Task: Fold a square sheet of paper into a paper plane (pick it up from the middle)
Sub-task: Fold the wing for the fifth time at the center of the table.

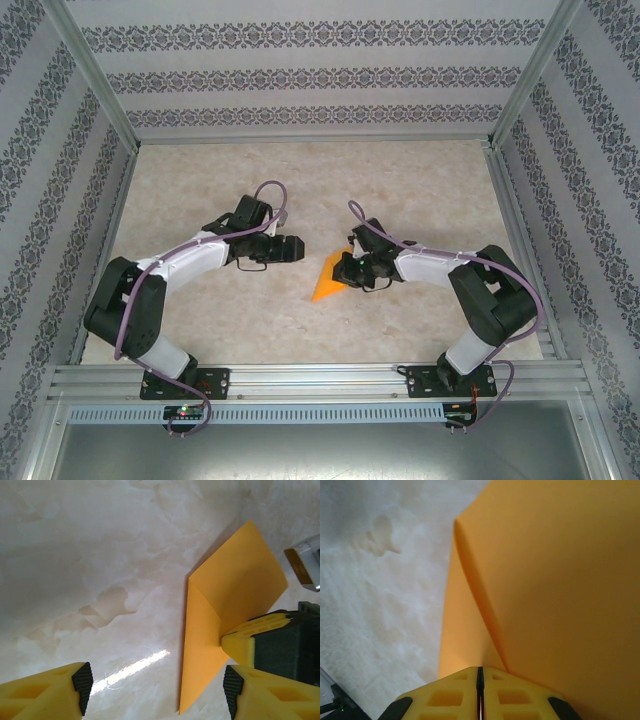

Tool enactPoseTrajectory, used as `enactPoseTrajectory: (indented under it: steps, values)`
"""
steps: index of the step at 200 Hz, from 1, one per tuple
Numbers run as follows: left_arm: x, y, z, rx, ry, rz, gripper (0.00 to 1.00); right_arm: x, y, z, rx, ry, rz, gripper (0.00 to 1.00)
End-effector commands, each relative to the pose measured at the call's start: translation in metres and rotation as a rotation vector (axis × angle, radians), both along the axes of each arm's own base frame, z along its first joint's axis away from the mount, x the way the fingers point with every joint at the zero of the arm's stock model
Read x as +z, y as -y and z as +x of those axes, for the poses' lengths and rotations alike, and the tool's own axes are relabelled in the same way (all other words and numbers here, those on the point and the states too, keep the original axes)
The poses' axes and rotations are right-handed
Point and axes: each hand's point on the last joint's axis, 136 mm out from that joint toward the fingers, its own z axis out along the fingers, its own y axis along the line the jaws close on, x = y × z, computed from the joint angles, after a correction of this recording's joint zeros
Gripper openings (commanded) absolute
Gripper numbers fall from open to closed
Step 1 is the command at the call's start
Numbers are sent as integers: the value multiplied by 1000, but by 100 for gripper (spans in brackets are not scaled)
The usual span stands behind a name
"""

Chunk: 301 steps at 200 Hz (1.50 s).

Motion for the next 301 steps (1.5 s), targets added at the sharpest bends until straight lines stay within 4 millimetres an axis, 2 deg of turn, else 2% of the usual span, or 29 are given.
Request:
enactPoseTrajectory:
  steps: [1, 52, 96, 151, 198, 228, 301]
  values:
    - [1, 7, 4, -9, -6, -50, 72, -10, 7, 0, -6, 3, -7, 9]
    - [1, 22, 1, -21, -26, -105, 72, -22, 10, -6, -10, -14, 12, 7]
    - [-10, 39, 0, -25, -49, -117, 70, -25, 12, -11, -7, -3, 53, 4]
    - [-20, 70, 7, -6, -53, -139, 66, -26, 15, -16, -15, 36, 87, 0]
    - [-33, 91, 10, 9, -74, -155, 58, -25, 15, -20, 0, 49, 105, 0]
    - [-39, 103, 6, -8, -98, -176, 45, -21, 13, -20, 17, 65, 127, 0]
    - [-39, 111, 5, -28, -111, -182, 38, -23, 15, -18, 18, 76, 144, 0]
